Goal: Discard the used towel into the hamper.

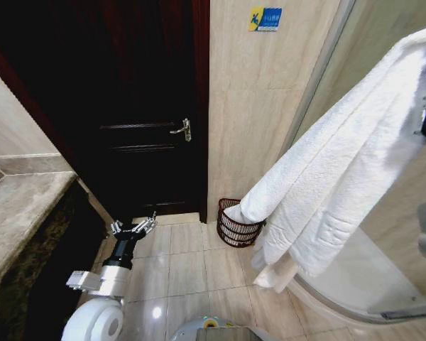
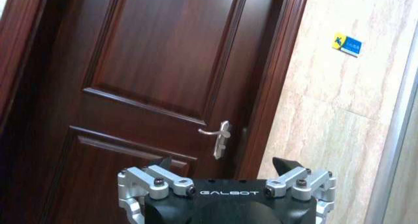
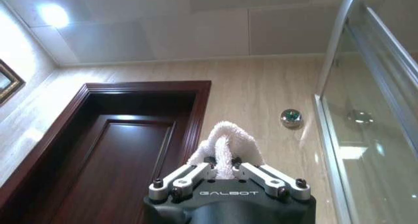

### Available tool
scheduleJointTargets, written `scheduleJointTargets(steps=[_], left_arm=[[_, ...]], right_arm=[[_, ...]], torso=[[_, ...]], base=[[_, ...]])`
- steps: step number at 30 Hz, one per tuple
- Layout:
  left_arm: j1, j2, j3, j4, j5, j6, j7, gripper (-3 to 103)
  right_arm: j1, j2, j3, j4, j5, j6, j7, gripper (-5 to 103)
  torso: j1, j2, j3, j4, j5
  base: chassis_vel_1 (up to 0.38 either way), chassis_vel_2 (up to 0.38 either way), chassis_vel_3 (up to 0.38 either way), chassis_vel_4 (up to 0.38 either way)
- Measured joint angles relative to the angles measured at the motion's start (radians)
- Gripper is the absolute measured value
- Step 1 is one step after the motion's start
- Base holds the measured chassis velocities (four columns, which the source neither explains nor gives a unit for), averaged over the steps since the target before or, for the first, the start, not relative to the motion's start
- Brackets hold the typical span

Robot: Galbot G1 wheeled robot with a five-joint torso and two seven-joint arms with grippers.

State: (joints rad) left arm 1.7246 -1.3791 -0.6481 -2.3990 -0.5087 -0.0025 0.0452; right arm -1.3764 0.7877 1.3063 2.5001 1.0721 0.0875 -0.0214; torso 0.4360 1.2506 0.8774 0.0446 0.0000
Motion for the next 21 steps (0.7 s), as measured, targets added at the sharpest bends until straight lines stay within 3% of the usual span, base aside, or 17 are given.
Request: scheduleJointTargets(steps=[12, 21], left_arm=[[0.000, 0.000, 0.000, 0.000, 0.000, 0.000, 0.000, 100], [0.000, 0.000, 0.000, 0.000, 0.000, 0.000, 0.000, 100]], right_arm=[[0.063, -0.032, -0.042, -0.013, 0.001, 0.002, 0.006, 7], [0.159, -0.049, -0.176, -0.091, -0.089, 0.041, -0.027, 7]], torso=[[0.001, -0.001, 0.000, 0.0000, 0.0000], [-0.001, -0.001, 0.000, 0.0000, 0.0000]], base=[[-0.117, 0.123, 0.116, -0.114], [0.010, -0.012, -0.018, 0.025]])
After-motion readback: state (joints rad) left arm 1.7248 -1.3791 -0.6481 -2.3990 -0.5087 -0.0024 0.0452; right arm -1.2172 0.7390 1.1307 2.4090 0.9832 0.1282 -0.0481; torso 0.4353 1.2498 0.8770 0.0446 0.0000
